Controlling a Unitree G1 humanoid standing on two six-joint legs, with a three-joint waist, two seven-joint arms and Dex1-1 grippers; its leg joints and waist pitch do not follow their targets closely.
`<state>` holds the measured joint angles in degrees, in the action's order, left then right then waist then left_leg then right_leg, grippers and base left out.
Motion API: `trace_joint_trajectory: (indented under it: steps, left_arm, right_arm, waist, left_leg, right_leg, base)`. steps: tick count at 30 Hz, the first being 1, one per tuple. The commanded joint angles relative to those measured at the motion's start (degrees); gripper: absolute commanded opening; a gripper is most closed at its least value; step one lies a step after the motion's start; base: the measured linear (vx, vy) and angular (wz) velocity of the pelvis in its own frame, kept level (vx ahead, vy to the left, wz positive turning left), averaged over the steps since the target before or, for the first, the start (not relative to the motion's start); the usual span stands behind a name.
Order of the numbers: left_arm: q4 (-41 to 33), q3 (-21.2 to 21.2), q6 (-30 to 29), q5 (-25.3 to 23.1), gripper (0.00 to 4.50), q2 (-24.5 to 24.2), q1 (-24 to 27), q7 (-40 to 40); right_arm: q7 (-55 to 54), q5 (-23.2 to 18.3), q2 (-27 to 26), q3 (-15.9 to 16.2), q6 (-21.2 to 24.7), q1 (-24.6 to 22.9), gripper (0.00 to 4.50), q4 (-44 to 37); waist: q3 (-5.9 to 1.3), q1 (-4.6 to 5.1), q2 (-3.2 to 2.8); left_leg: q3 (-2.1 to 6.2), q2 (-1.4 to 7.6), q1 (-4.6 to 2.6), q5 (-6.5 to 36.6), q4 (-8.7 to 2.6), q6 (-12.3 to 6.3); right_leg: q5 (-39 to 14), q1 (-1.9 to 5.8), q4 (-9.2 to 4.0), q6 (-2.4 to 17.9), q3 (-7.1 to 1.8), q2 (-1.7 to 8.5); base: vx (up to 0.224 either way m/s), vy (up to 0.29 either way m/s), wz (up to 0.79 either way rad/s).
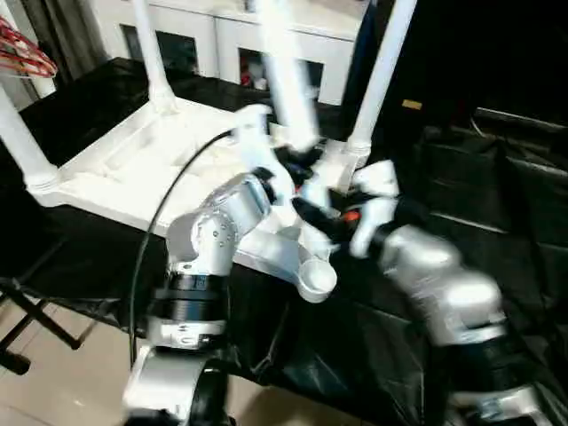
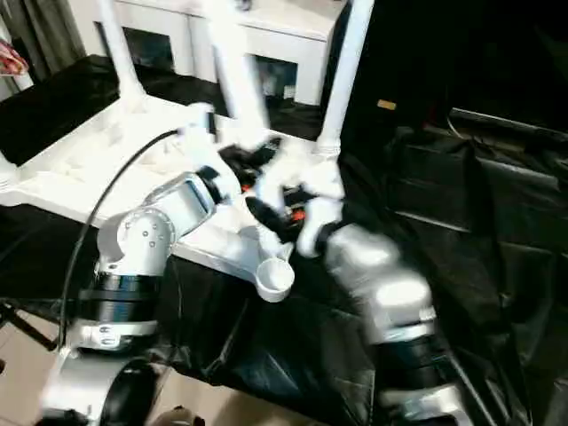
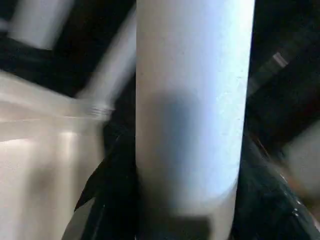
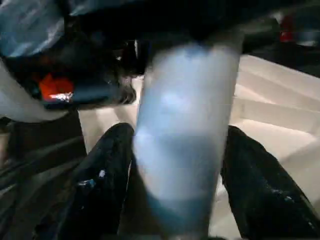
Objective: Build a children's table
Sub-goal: Pick table leg
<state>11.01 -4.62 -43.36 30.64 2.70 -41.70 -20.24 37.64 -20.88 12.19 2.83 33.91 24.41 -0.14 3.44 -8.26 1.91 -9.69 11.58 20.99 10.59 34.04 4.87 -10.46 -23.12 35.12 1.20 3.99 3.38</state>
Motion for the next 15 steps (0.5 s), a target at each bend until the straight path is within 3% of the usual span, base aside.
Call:
trace_joint_trajectory:
  steps: [1, 2, 3, 4, 5, 8, 15]
  left_arm:
    - [-1.9, 1.6, -1.5, 1.5, 1.93, -0.8, 0.3, -3.6]
    - [-2.4, 2.9, -1.9, 2.3, 1.93, -2.7, 0.4, -7.5]
    - [-2.5, 3.1, -2.0, 2.4, 1.93, -2.9, 0.4, -8.0]
    - [-3.1, 4.1, -2.6, 3.4, 1.93, -4.5, 0.3, -12.3]
    - [-3.7, 4.7, -3.0, 4.1, 1.93, -5.3, 0.2, -14.7]
    - [-4.7, 6.0, -2.9, 5.3, 1.93, -7.2, 0.0, -20.4]
    - [-6.0, 6.4, -3.7, 8.3, 1.93, -8.4, -0.3, -26.0]
  right_arm:
    - [4.4, -2.0, 2.1, -0.2, 2.0, 0.3, 3.17, -1.9]
    - [9.9, -3.4, 6.1, 1.2, 4.2, 0.0, 3.31, -2.4]
    - [10.6, -3.6, 6.7, 1.4, 4.5, 0.0, 3.46, -2.5]
    - [14.4, -4.1, 9.7, 2.8, 5.6, -0.1, 3.55, -2.5]
    - [15.7, -4.0, 10.8, 3.3, 5.6, 0.0, 3.64, -2.2]
    - [18.4, -4.0, 12.7, 4.2, 6.1, 0.4, 3.89, -1.3]
    - [22.1, -7.1, 14.3, 4.5, 8.4, 0.6, 3.99, -1.9]
  waist:
    - [-4.30, -0.10, -0.25]
    - [-4.27, 0.02, 0.37]
    - [-4.21, -0.06, 0.57]
    - [-4.20, -0.19, 0.21]
    - [-4.18, -0.32, 0.51]
    - [-4.11, -0.22, 0.35]
    - [-4.10, -0.45, 0.36]
  left_leg:
    - [0.38, 1.42, -0.31, 4.2, -3.46, -1.43]
    - [0.27, 1.33, -0.19, 4.2, -3.41, -1.76]
    - [0.26, 1.16, -0.16, 4.4, -3.40, -2.02]
    - [0.29, 1.33, -0.25, 4.3, -3.40, -2.34]
    - [0.26, 1.35, -0.34, 4.5, -3.40, -2.45]
    - [0.20, 1.51, -0.43, 5.5, -3.44, -1.92]
    - [0.18, 1.58, -0.43, 6.1, -3.41, -1.71]
  right_leg:
    - [-0.3, 3.97, -3.01, 10.0, -2.94, 4.41]
    - [-0.6, 4.08, -3.14, 10.3, -2.89, 4.39]
    - [-1.6, 4.21, -3.19, 10.3, -2.81, 4.35]
    - [-2.9, 4.09, -3.26, 10.0, -2.89, 4.45]
    - [-4.8, 4.07, -3.36, 9.7, -2.85, 4.57]
    - [-8.4, 3.64, -3.70, 9.4, -2.86, 4.72]
    - [-8.9, 3.58, -3.62, 10.3, -2.83, 4.72]
  base:
    - [0.000, 0.000, 0.00]
    - [0.000, 0.000, 0.00]
    - [0.000, 0.000, 0.00]
    - [0.000, 0.000, 0.00]
    - [0.000, 0.000, 0.00]
    - [0.000, 0.000, 0.00]
    - [0.000, 0.000, 0.00]
